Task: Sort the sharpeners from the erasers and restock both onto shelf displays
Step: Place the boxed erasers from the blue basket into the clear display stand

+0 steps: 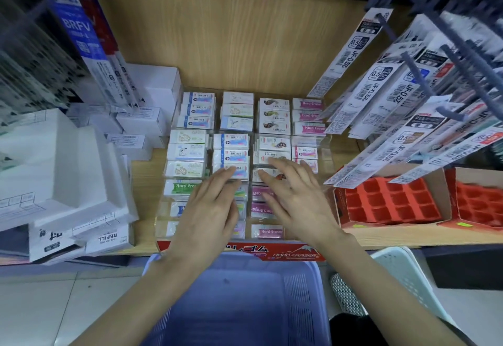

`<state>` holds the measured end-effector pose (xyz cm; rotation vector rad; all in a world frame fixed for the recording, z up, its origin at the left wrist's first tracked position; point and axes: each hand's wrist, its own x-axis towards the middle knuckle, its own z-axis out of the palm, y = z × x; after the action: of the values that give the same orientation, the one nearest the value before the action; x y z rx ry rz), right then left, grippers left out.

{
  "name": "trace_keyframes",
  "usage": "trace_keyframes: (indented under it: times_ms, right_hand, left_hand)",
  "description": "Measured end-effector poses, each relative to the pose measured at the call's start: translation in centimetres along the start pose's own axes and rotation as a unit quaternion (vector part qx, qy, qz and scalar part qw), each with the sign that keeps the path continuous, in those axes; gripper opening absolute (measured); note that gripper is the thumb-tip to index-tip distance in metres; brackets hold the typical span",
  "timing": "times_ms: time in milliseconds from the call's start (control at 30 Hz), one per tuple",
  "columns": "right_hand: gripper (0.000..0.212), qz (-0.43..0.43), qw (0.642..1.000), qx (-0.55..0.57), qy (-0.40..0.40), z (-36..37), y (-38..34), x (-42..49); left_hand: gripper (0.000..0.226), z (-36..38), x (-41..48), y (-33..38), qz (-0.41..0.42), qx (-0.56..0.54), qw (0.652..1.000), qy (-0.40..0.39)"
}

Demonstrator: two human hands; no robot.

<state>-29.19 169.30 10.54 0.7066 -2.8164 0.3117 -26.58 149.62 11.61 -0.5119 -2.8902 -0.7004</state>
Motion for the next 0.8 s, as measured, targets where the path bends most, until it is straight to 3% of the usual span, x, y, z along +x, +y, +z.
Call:
trace_keyframes:
  times_ms: [300,400,533,633,800]
  right_hand:
    - [0.030,0.021,0.999,-0.005,0.044,0.4,-0.8,0.7]
    - [0.038,0.051,0.997,0.033,0.043,-0.2,-0.6,0.9]
    - [0.050,0.165,0.985,-0.007,0.047,-0.3,-0.1,1.2]
    - [0.053,0.151,0.988,-0.027,0.034,0.6,-0.5,0.8]
    - [0.062,0.169,0.984,0.032,0.047,-0.1,-0.8,1.2]
  left_hand:
    - [0.039,-0.1,-0.2,-0.2,0.004,-0.027,1.000,0.010]
    - [0.038,-0.4,-0.4,-0.1,0.007,-0.044,0.999,0.021]
    - [0.038,-0.8,-0.4,0.3,0.003,-0.047,0.998,0.032]
    - [0.036,-0.8,-0.5,0.4,0.003,-0.050,0.998,0.037]
    - [0.039,-0.8,-0.2,0.6,0.001,-0.082,0.996,0.041]
